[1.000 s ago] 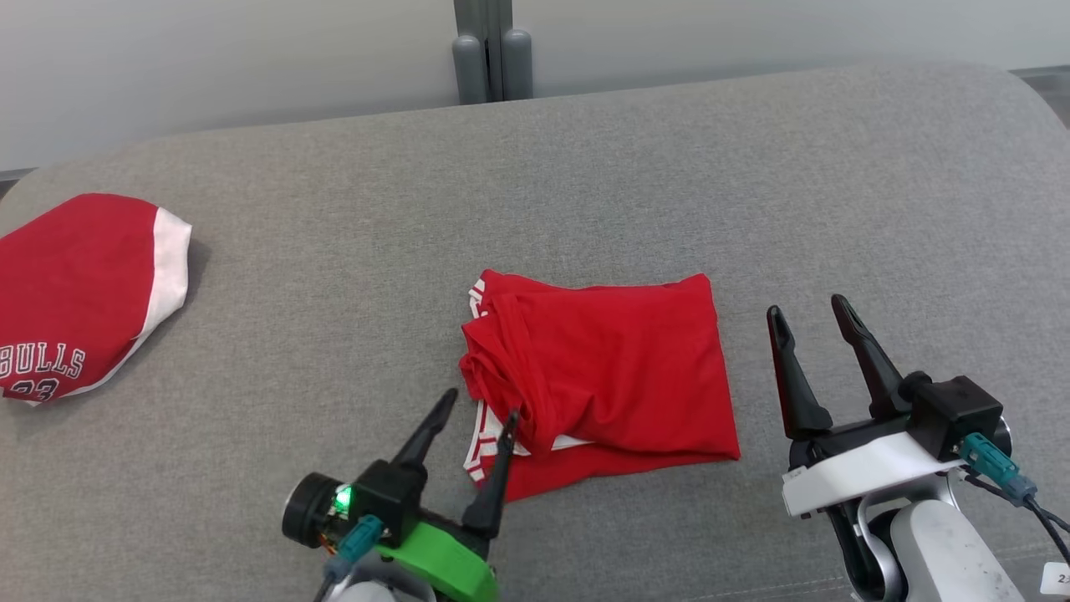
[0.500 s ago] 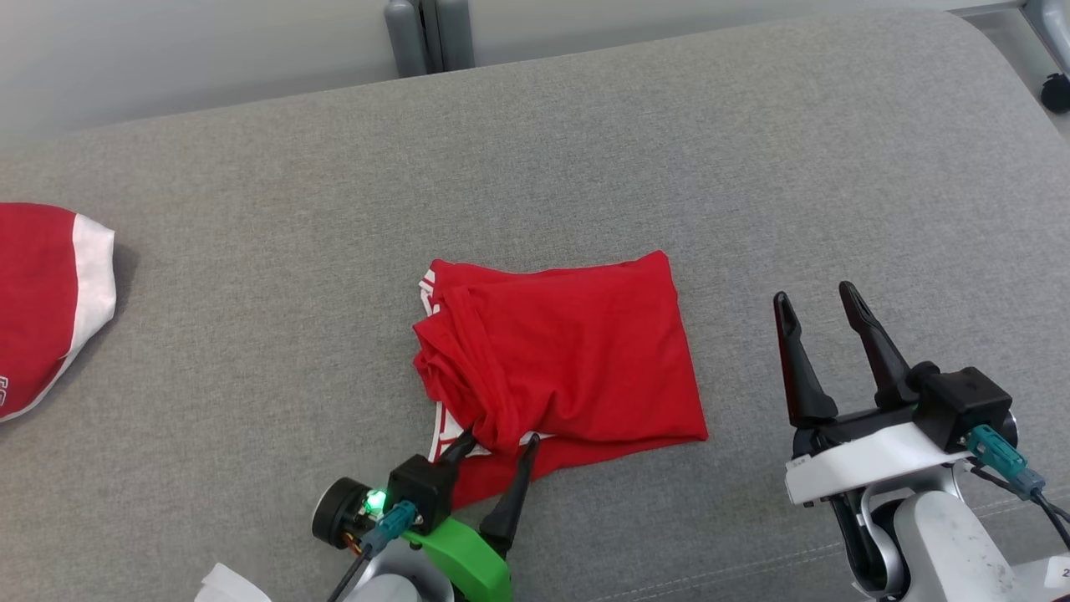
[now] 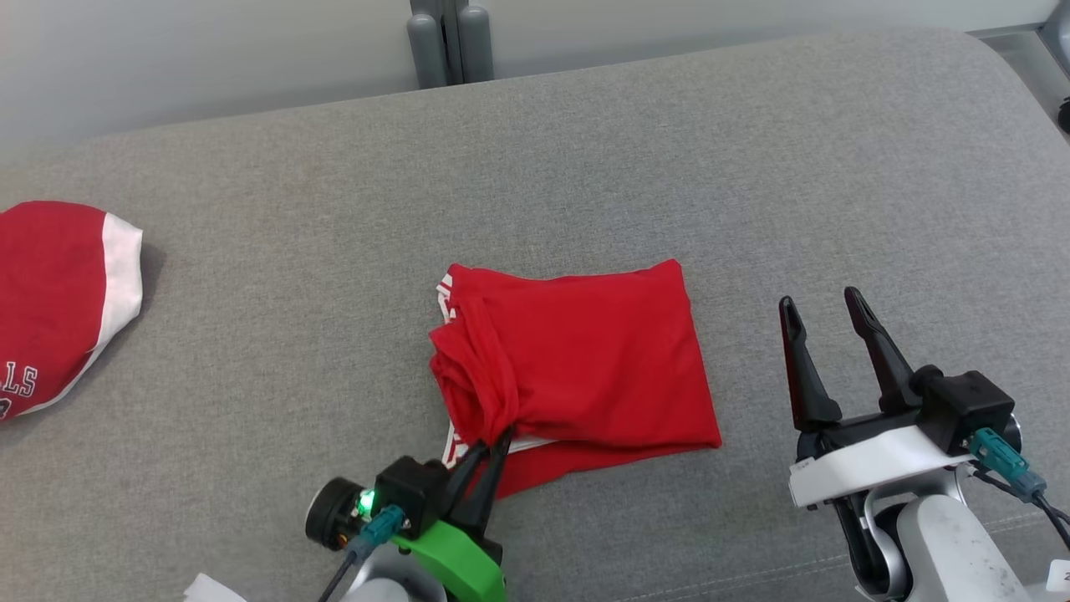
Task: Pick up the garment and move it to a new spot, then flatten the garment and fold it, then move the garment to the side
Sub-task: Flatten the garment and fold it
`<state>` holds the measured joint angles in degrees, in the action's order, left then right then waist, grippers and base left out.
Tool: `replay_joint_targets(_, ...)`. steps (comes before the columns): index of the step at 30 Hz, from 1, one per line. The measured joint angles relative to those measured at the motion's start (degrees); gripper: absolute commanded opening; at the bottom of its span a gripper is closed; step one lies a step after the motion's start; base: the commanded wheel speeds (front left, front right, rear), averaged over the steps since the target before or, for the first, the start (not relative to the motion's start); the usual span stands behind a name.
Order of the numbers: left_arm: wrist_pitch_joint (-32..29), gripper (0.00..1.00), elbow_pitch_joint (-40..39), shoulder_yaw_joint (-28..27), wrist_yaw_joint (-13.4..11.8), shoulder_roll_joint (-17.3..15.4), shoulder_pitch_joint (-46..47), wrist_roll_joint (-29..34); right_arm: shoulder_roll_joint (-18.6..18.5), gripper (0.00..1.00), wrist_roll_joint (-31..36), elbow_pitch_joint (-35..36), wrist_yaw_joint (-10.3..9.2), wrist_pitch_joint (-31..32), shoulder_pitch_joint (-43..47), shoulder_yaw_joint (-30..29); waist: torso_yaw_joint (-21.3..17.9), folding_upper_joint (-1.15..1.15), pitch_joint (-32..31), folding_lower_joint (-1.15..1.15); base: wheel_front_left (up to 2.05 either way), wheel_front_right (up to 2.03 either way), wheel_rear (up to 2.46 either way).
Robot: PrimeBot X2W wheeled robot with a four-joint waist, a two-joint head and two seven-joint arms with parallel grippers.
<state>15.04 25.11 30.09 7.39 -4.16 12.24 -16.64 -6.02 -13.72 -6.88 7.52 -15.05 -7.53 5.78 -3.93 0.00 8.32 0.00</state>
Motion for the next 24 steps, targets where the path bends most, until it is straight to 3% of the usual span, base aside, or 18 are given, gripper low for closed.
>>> replay_joint_targets(2, -0.01, 0.00, 0.99, 0.96, 0.00, -0.32, -1.16, -0.93, -0.01, 1.00, -0.01, -0.32, 0.00, 0.00, 0.03, -0.03, 0.10, 0.00, -0.21, 0.00, 0.00, 0.00, 0.00)
replay_joint_targets(3, 0.00, 0.29, 1.47, 1.13, 0.00, -0.45, -1.41, -1.14, -0.02, 1.00, -0.02, -0.43, 0.00, 0.00, 0.04, -0.04, 0.12, 0.00, -0.30, 0.00, 0.00, 0.00, 0.00)
replay_joint_targets(4, -0.01, 1.00, 1.70, 1.16, 0.00, -0.51, -1.46, -1.16, -0.02, 1.00, -0.03, -0.55, 0.00, 0.00, 0.05, -0.04, 0.12, 0.00, -0.37, 0.00, 0.00, 0.00, 0.00)
replay_joint_targets(10, -0.01, 1.00, -1.33, -1.98, 0.00, -0.07, -1.68, -1.67, -0.07, 1.00, -0.18, -1.19, 0.00, 0.00, 0.26, -0.24, 0.40, 0.00, -1.15, 0.00, 0.00, 0.00, 0.00)
replay_joint_targets(24, 0.00, 1.00, -12.11, -19.39, -1.35, -0.40, -6.42, 2.01, -0.13, 1.00, 0.00, -1.56, 0.00, 0.00, 1.49, -1.12, 2.59, 0.00, -4.95, 0.00, 0.00, 0.00, 0.00)
